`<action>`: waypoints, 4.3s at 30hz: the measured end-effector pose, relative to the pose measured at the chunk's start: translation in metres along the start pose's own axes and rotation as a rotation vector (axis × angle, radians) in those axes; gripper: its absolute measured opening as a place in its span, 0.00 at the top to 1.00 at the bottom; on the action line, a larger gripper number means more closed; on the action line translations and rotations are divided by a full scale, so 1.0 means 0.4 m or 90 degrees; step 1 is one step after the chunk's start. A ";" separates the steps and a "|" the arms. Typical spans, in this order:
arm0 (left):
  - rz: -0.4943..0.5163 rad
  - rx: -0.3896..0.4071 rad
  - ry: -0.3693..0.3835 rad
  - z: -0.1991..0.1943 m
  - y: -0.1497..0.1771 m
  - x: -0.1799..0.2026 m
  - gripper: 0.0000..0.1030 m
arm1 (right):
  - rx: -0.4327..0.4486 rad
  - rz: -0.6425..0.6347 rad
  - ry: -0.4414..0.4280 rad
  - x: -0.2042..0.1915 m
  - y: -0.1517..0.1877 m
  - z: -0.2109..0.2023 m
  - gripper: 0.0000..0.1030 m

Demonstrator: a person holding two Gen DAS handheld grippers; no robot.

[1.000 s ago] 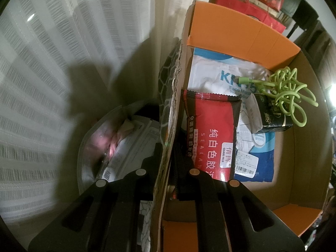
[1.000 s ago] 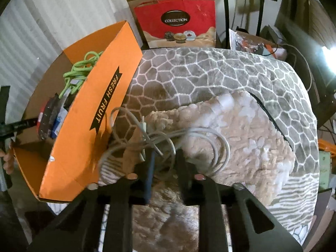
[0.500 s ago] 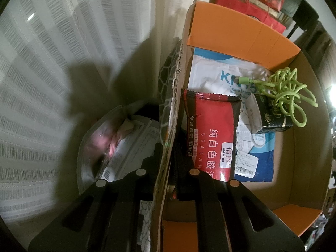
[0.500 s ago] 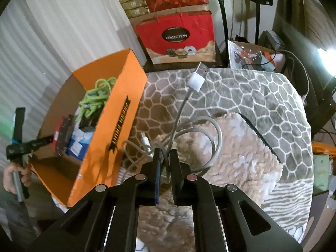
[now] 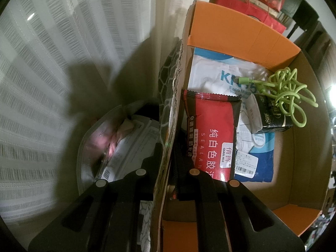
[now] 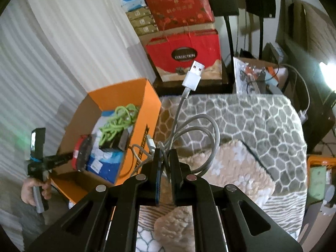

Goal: Organize objects
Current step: 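Lift the white cable with the right gripper and lower it into the box, then move the right gripper away from the box to the beige fuzzy slipper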

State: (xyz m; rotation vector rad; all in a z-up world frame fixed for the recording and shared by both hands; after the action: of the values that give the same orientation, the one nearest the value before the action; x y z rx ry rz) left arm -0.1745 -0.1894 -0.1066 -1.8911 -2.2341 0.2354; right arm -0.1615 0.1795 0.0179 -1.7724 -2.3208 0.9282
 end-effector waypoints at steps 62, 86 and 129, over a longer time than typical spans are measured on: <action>-0.002 -0.001 0.000 -0.001 0.004 0.010 0.92 | -0.174 -0.117 -0.050 -0.322 0.093 0.247 0.77; -0.004 -0.002 0.002 0.000 0.004 0.010 0.91 | -0.073 -0.109 0.032 -0.179 0.032 0.083 0.48; -0.005 -0.003 0.002 0.000 0.003 0.009 0.91 | -0.097 0.080 0.186 0.264 0.141 0.068 0.16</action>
State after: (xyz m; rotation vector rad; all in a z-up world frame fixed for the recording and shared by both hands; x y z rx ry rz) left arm -0.1739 -0.1856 -0.1068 -1.8833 -2.2411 0.2265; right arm -0.1593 0.2715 -0.0632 -1.9779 -2.1650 0.4731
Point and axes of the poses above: each gripper's, at about its wrist camera, not at the fingertips, and z roughly the way its jaws point, x to its right, y to its underside, the point moved 1 cm from there along z, roughly the way its jaws point, and after that the axes turned 5 degrees about -x, right-handed, at the moved point
